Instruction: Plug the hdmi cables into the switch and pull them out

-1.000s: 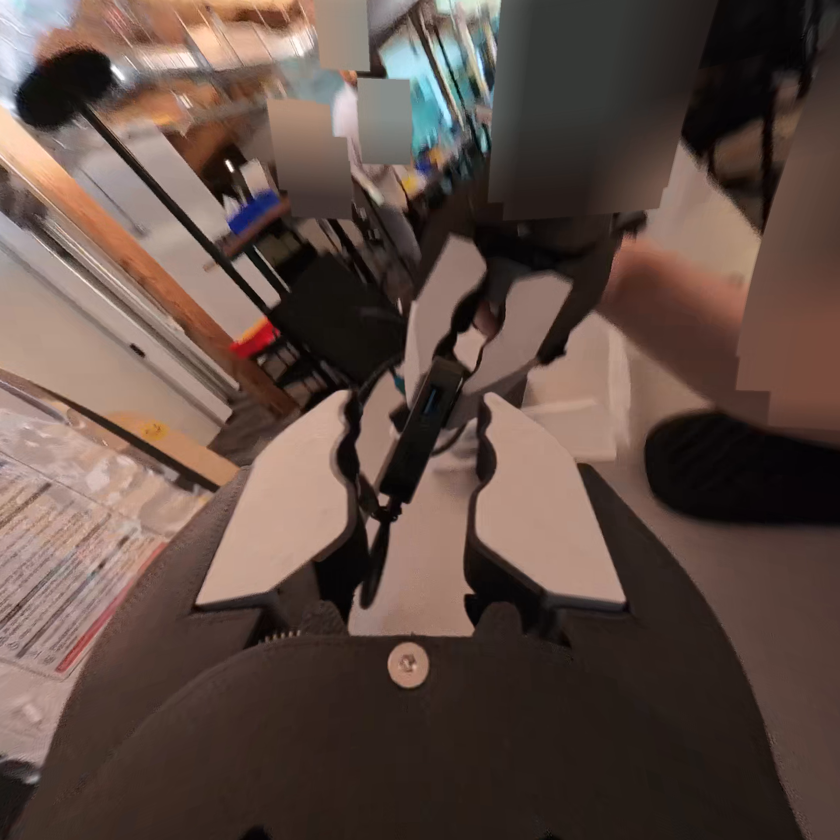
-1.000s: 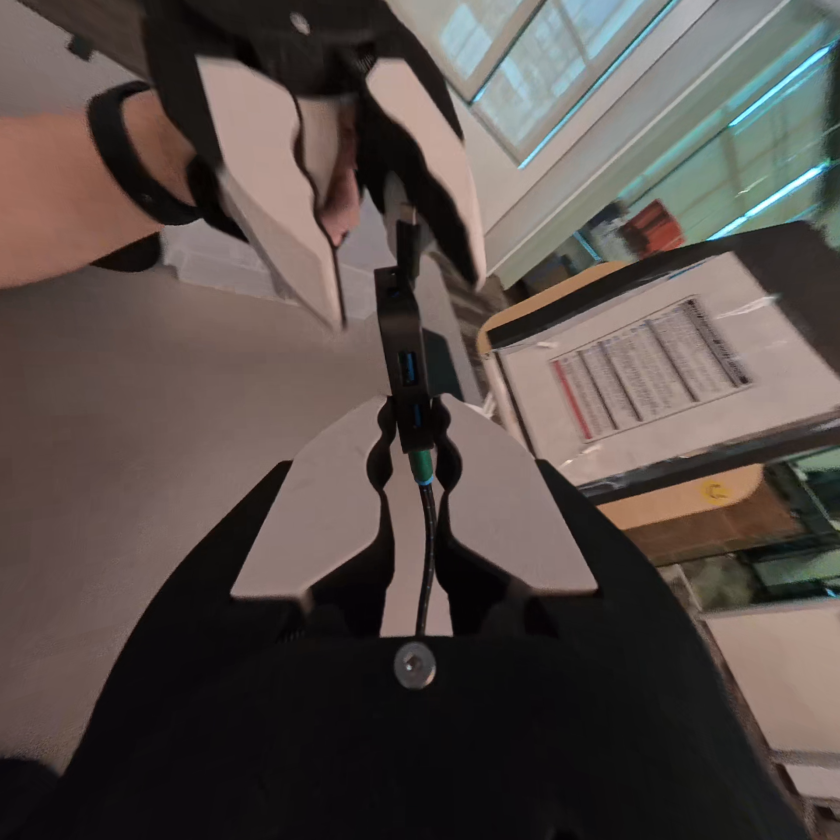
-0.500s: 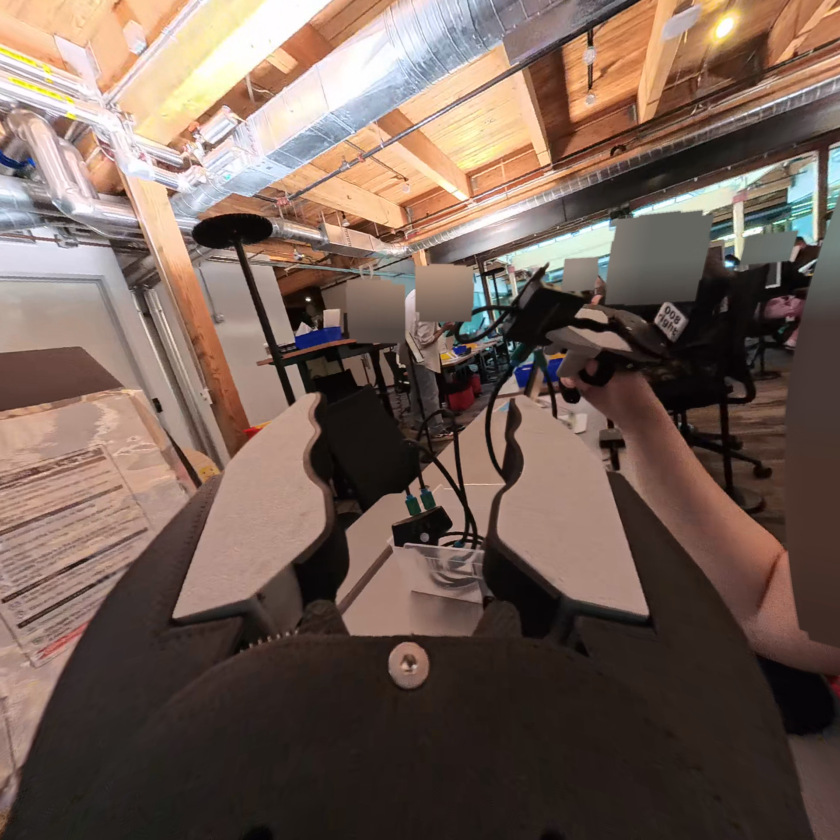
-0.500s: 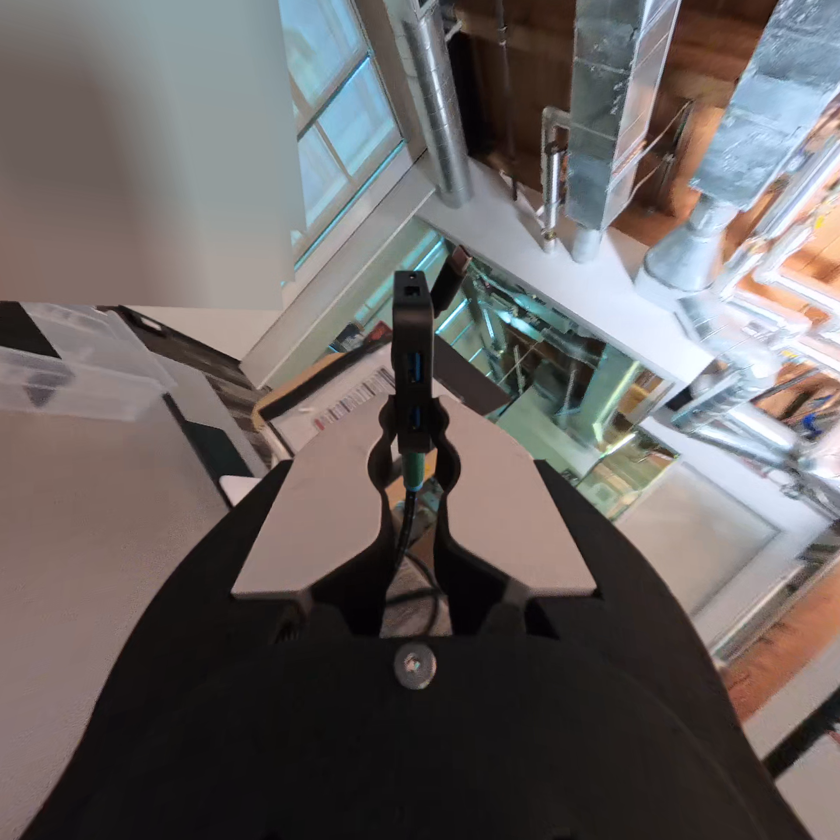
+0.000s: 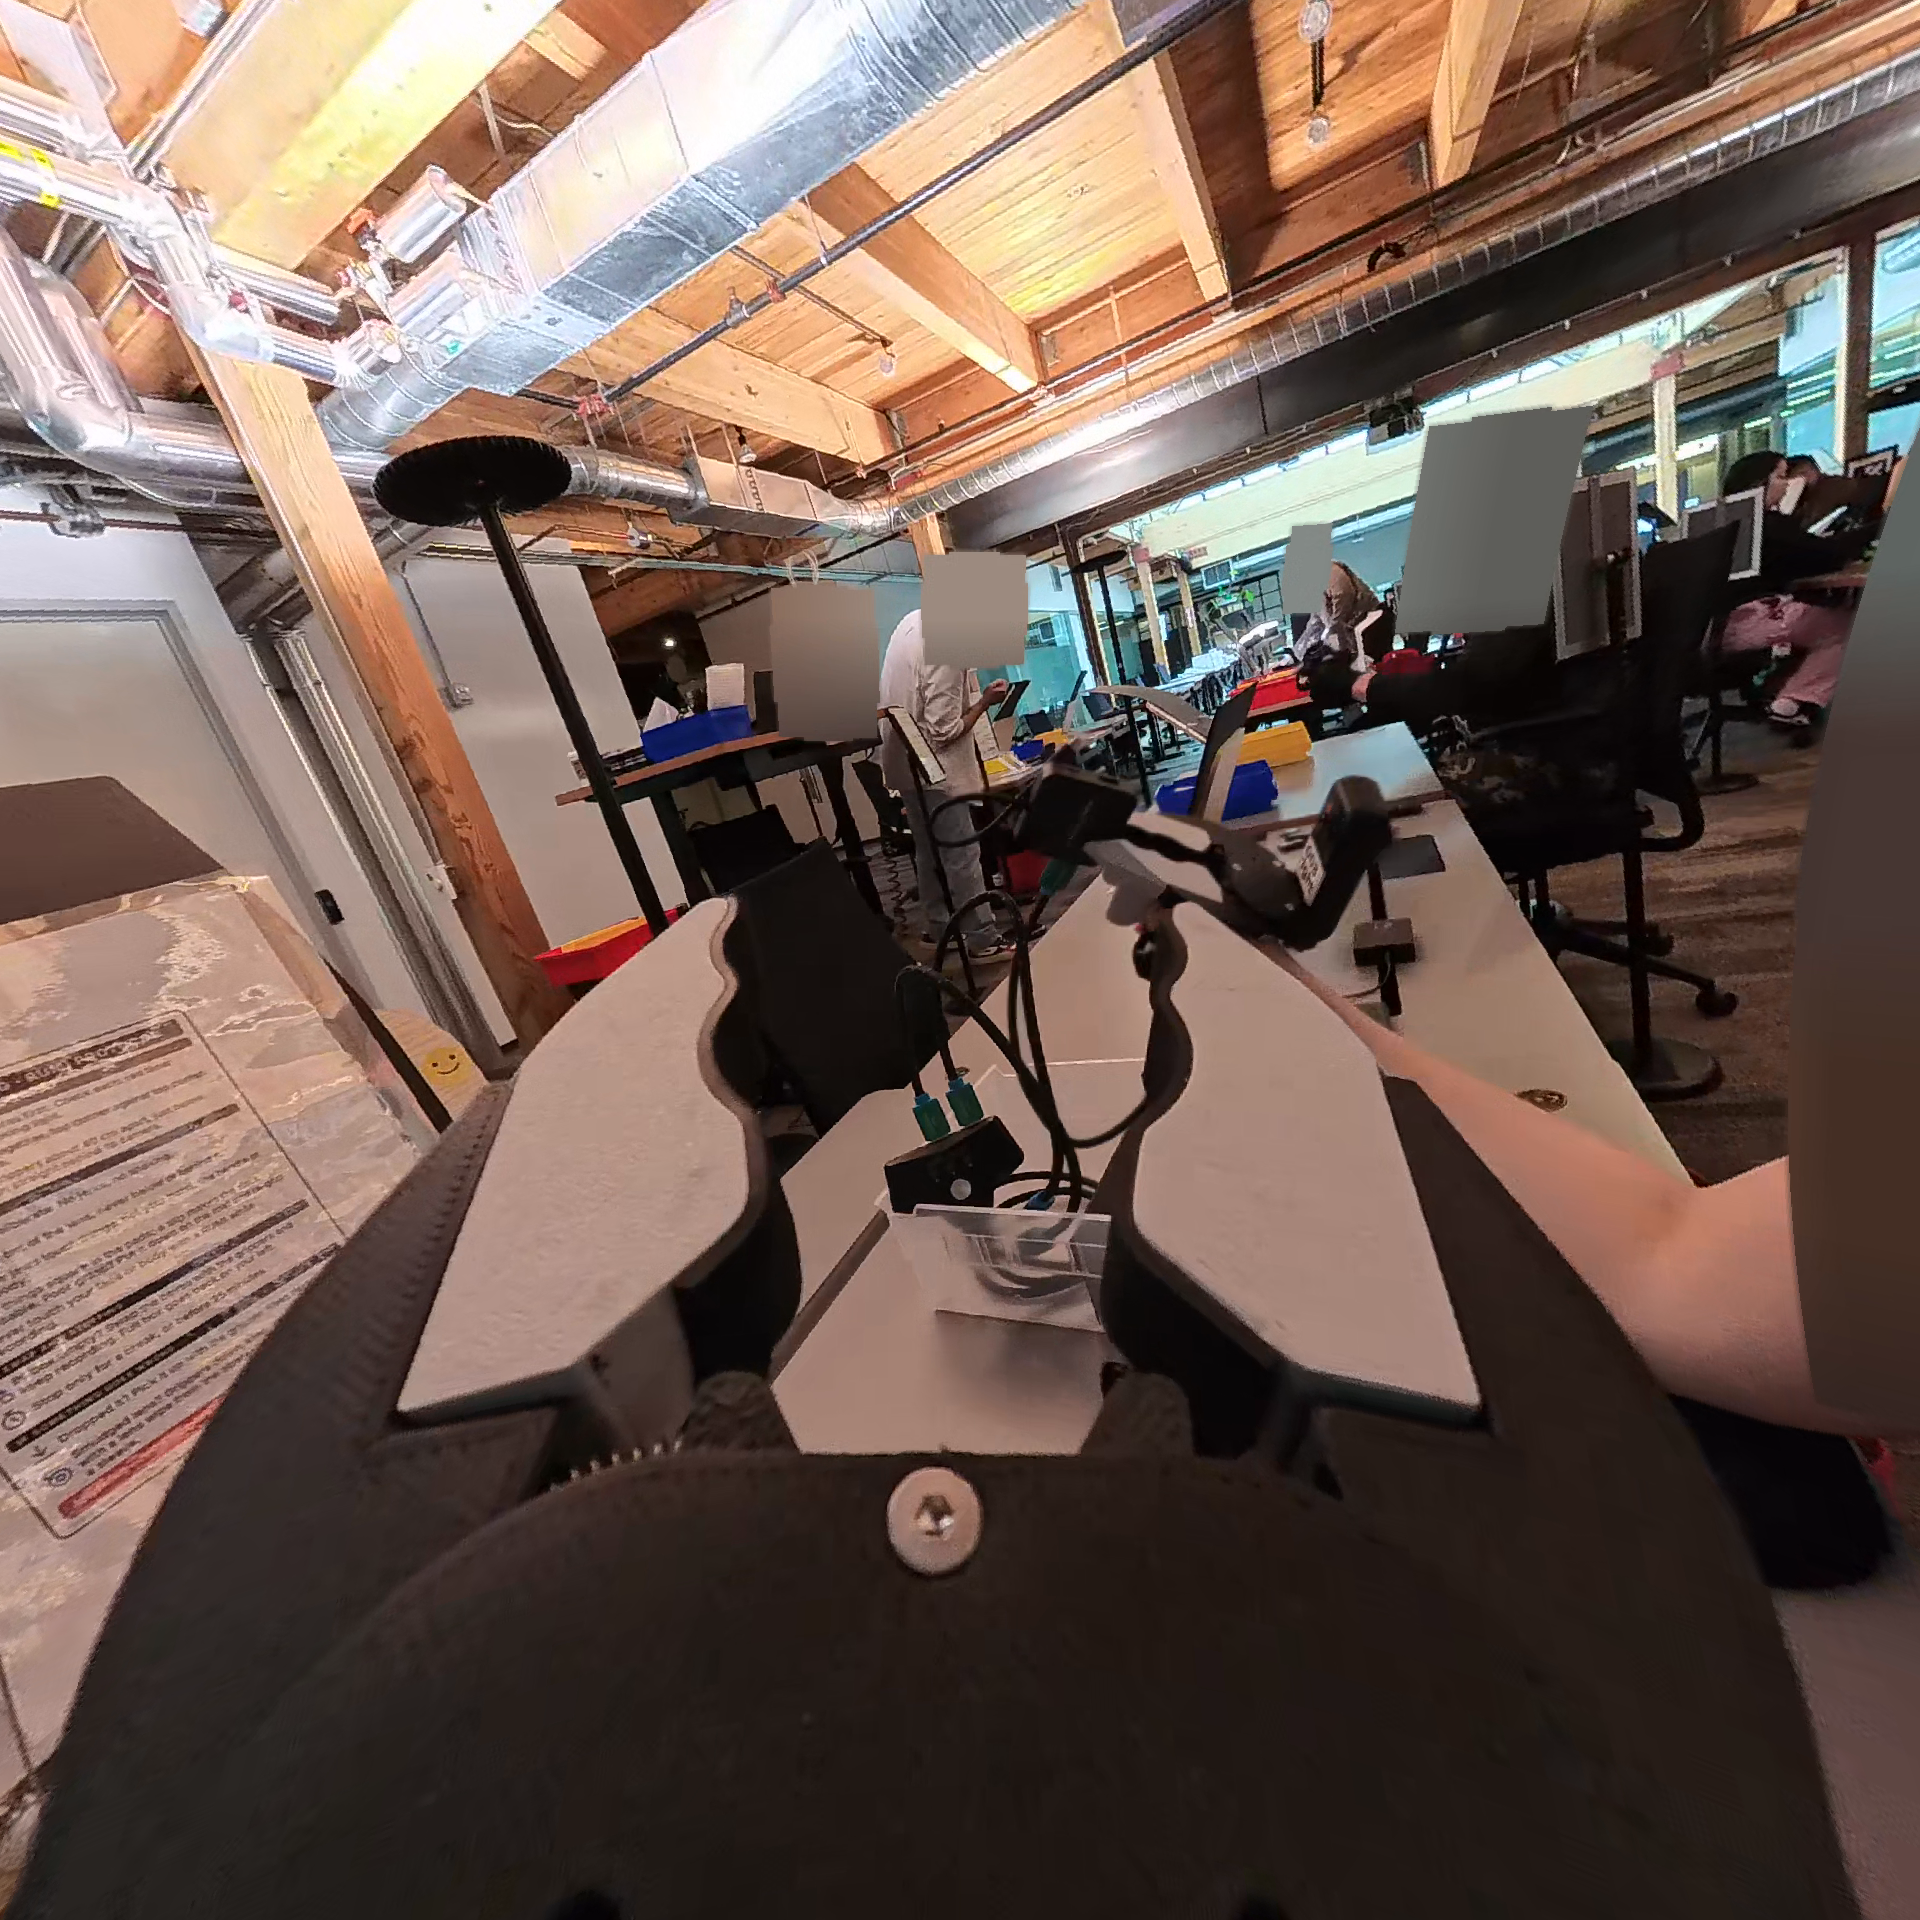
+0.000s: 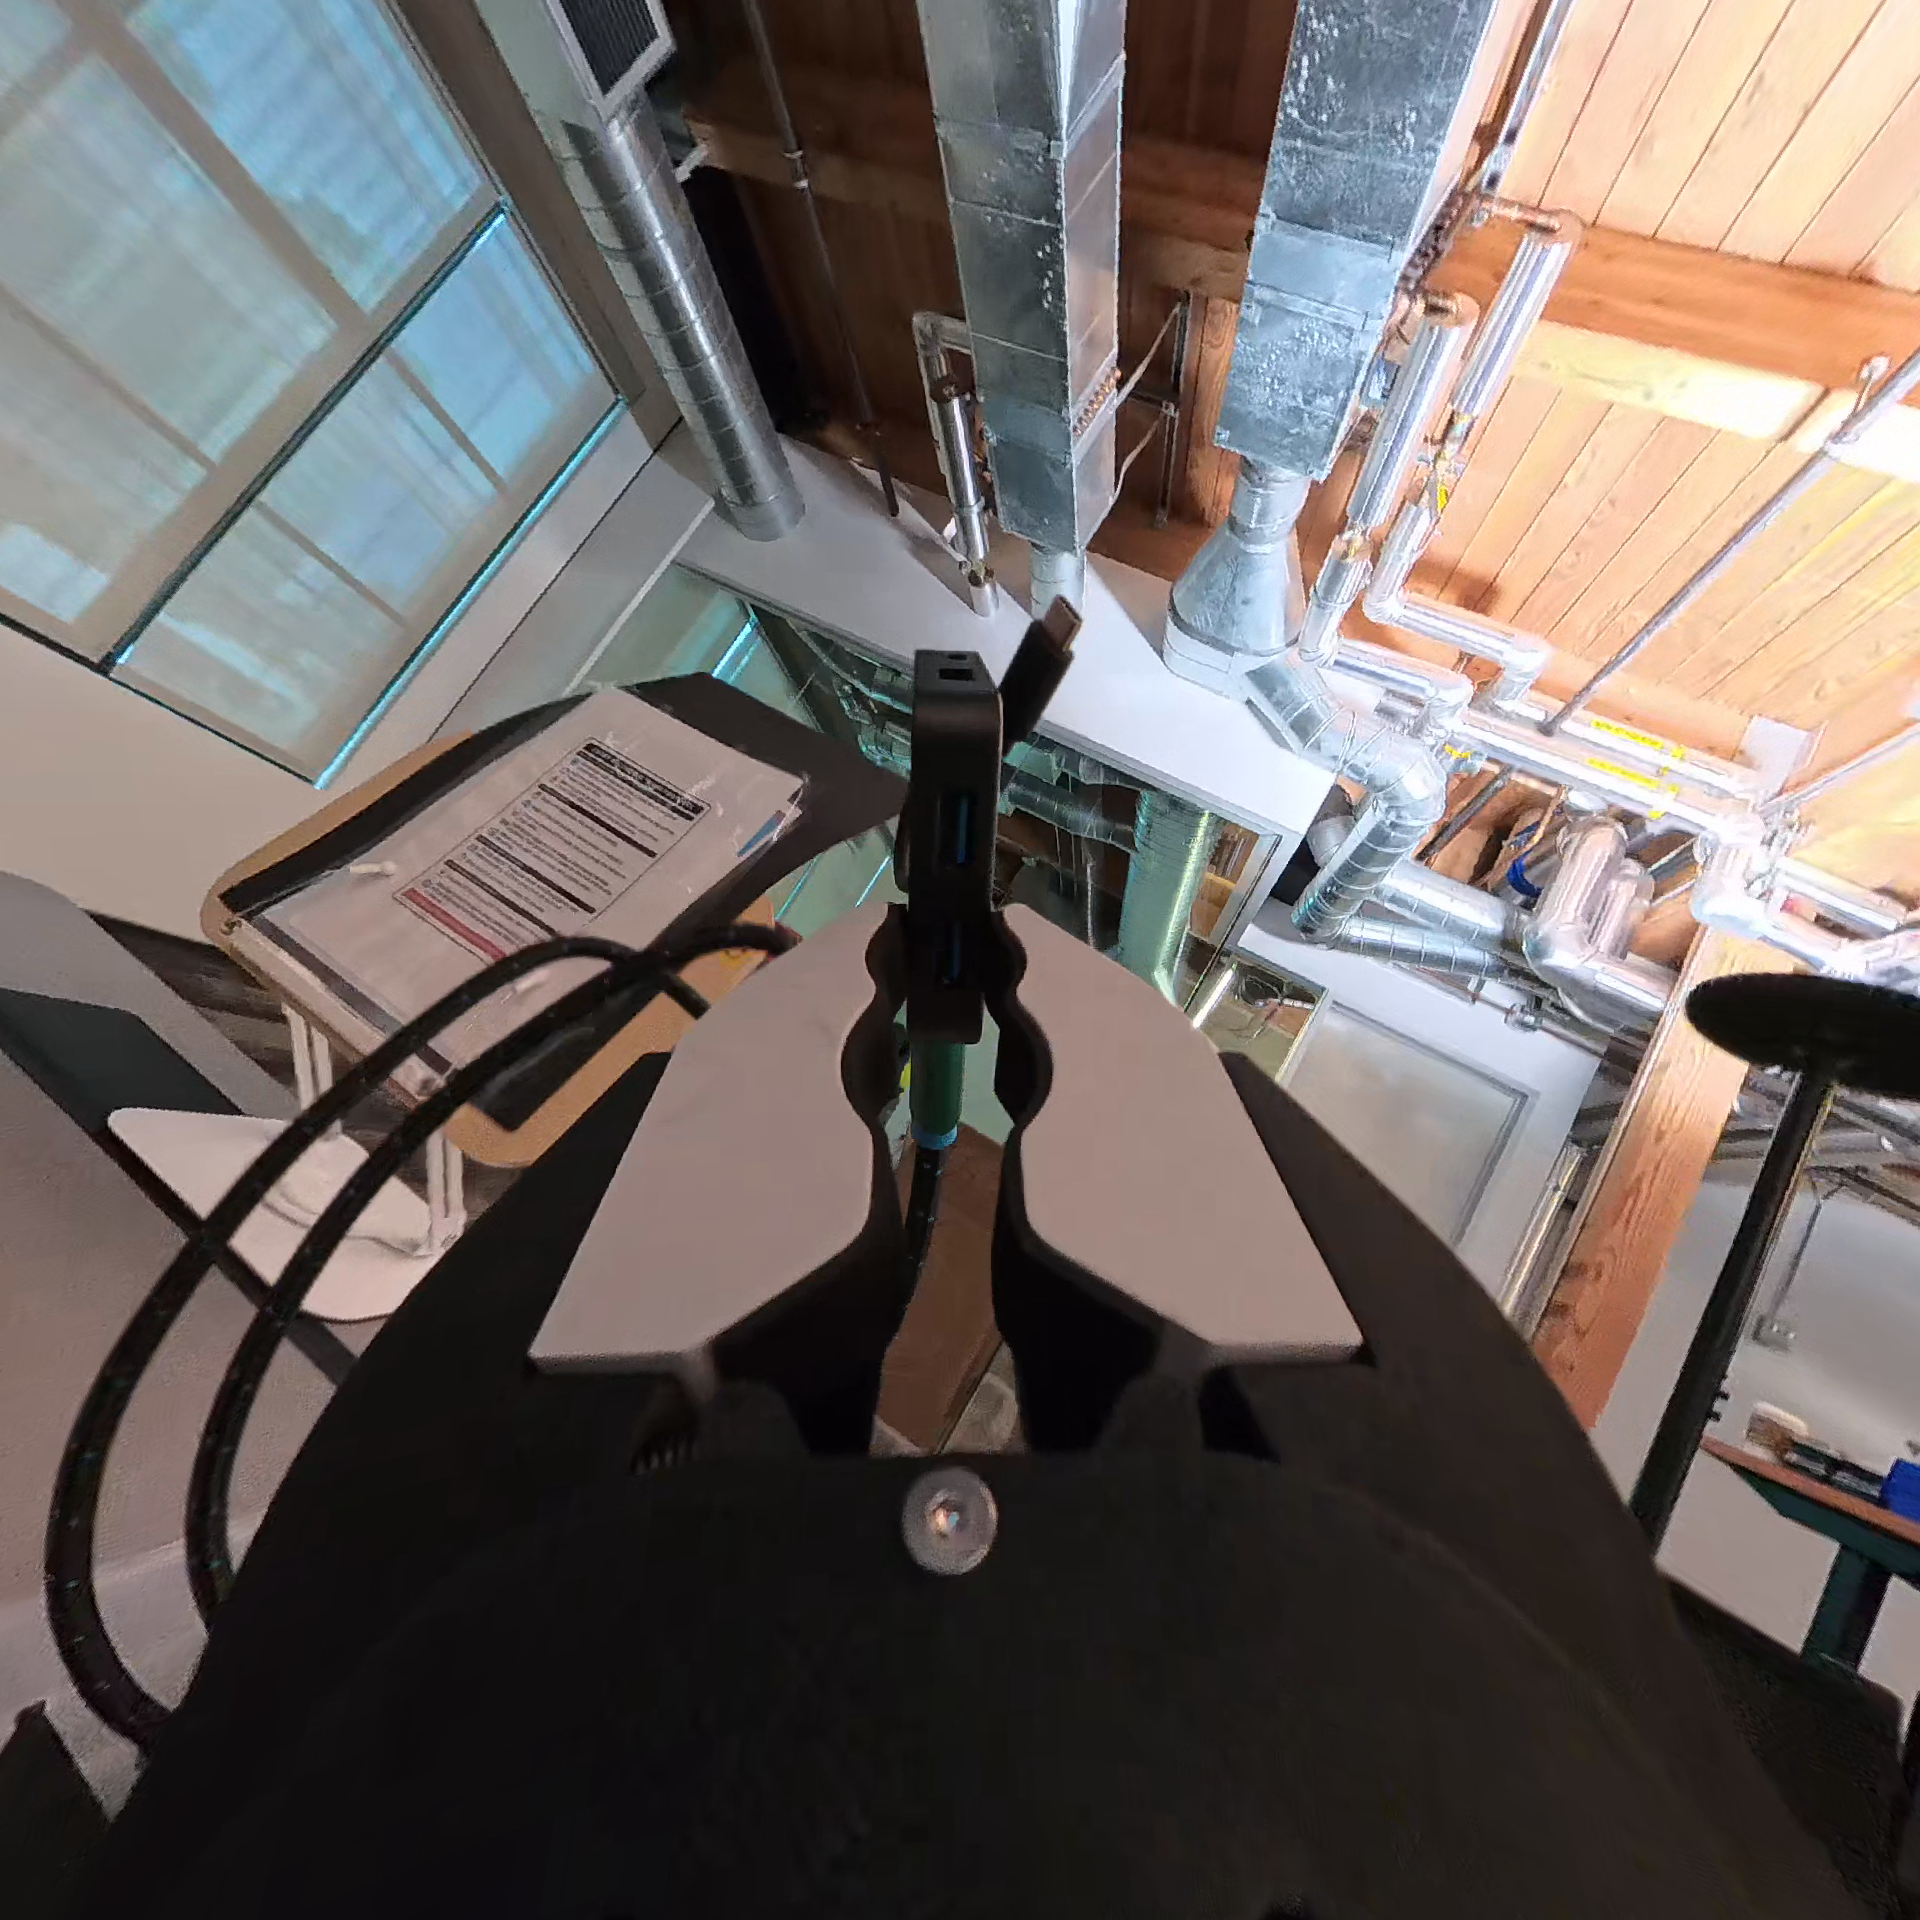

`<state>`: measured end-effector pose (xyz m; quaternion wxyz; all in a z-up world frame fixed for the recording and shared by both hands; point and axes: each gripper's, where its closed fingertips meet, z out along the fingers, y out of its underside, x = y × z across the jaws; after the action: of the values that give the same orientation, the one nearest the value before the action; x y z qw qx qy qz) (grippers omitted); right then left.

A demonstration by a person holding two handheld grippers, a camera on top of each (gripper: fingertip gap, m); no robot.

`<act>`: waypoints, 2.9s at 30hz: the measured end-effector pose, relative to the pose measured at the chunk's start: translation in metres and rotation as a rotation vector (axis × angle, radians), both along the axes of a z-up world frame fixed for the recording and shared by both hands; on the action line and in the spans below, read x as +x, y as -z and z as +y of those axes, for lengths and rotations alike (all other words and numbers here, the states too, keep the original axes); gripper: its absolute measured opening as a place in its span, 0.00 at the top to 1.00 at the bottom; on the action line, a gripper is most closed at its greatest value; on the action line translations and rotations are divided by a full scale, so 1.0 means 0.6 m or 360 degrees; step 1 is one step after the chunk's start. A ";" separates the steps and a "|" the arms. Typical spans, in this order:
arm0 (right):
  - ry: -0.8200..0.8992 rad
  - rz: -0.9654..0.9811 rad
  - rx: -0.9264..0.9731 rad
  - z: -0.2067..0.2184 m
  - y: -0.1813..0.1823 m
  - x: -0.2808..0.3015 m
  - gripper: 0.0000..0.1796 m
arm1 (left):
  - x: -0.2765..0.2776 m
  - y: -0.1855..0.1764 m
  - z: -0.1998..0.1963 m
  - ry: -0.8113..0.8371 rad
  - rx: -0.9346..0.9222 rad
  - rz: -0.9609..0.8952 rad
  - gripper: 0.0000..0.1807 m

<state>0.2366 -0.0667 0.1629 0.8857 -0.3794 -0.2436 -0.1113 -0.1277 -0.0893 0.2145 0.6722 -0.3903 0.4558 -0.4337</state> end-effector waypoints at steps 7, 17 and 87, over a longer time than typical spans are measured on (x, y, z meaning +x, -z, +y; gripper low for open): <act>-0.0037 -0.0029 -0.0370 0.053 0.078 0.017 0.92 | 0.015 0.012 0.001 -0.0008 0.0013 0.0071 0.61; -0.0118 0.0075 -0.1049 0.057 0.139 0.030 0.92 | 0.049 0.040 0.000 -0.0002 0.0024 0.0230 0.59; 0.0677 0.0042 -0.1773 0.108 0.333 0.162 0.86 | 0.119 0.112 0.000 -0.0008 0.0059 0.0585 0.58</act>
<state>0.3336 -0.0020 -0.0371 0.5146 -0.8286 -0.1729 -0.1371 -0.0561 -0.0896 0.1474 0.5858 -0.4516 0.5779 -0.3448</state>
